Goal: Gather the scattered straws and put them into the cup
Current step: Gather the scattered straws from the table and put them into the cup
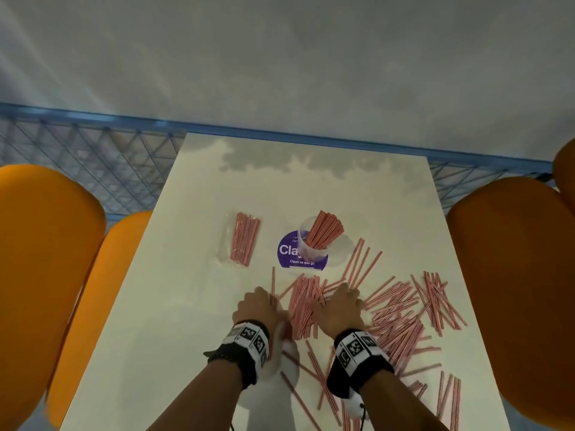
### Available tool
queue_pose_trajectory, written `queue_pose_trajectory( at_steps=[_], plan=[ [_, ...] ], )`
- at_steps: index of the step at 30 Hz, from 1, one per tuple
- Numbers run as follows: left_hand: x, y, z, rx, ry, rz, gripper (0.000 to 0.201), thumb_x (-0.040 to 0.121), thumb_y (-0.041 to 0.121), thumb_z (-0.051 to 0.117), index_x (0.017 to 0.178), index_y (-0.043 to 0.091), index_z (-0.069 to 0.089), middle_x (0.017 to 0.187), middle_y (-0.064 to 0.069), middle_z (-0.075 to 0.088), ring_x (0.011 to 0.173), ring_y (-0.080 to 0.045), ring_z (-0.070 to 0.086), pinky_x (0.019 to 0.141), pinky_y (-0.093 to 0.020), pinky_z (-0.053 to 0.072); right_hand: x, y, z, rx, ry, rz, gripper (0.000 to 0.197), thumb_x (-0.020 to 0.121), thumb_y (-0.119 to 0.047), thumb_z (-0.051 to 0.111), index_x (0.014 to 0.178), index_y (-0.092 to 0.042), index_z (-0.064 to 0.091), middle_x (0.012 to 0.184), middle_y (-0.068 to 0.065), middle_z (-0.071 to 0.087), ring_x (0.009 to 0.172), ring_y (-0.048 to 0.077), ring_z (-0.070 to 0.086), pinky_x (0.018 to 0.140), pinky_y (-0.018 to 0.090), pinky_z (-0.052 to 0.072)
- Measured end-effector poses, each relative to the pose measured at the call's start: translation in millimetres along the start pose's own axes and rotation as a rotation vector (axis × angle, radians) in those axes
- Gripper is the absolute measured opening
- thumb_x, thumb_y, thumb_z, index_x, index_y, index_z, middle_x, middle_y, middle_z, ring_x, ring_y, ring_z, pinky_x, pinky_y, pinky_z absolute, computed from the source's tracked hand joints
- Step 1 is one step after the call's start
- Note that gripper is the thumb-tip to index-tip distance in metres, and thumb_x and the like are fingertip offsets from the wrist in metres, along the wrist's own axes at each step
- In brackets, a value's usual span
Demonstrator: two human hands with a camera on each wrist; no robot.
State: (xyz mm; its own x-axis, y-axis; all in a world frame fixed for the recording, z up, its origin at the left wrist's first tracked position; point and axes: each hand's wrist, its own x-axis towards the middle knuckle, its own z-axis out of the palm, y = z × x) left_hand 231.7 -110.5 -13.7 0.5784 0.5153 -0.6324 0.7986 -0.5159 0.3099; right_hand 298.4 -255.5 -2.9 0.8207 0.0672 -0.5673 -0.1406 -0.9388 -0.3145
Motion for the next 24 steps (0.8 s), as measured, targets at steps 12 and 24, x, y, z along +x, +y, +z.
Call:
queue_pose_trajectory(
  at_steps=[12, 24],
  plan=[
    [4, 6, -6, -0.148, 0.136, -0.012, 0.043, 0.073, 0.057, 0.066, 0.081, 0.015, 0.062, 0.084, -0.003, 0.069, 0.078, -0.026, 0.065, 0.076, -0.037, 0.054, 7, -10, 19, 0.127, 0.093, -0.017, 0.061, 0.087, -0.039, 0.065, 0.129, -0.002, 0.039, 0.128, 0.018, 0.046, 0.117, 0.033, 0.050, 0.096, 0.042, 0.047],
    [-6, -24, -4, -0.178, 0.122, 0.094, 0.021, 0.086, 0.042, 0.064, 0.080, 0.021, 0.064, 0.087, -0.001, 0.071, 0.083, -0.023, 0.066, 0.077, -0.036, 0.056, -2, 11, 15, -0.035, 0.007, -0.190, 0.020, 0.092, -0.031, 0.050, 0.076, -0.020, 0.053, 0.087, 0.002, 0.061, 0.078, 0.019, 0.057, 0.065, 0.030, 0.045]
  ],
)
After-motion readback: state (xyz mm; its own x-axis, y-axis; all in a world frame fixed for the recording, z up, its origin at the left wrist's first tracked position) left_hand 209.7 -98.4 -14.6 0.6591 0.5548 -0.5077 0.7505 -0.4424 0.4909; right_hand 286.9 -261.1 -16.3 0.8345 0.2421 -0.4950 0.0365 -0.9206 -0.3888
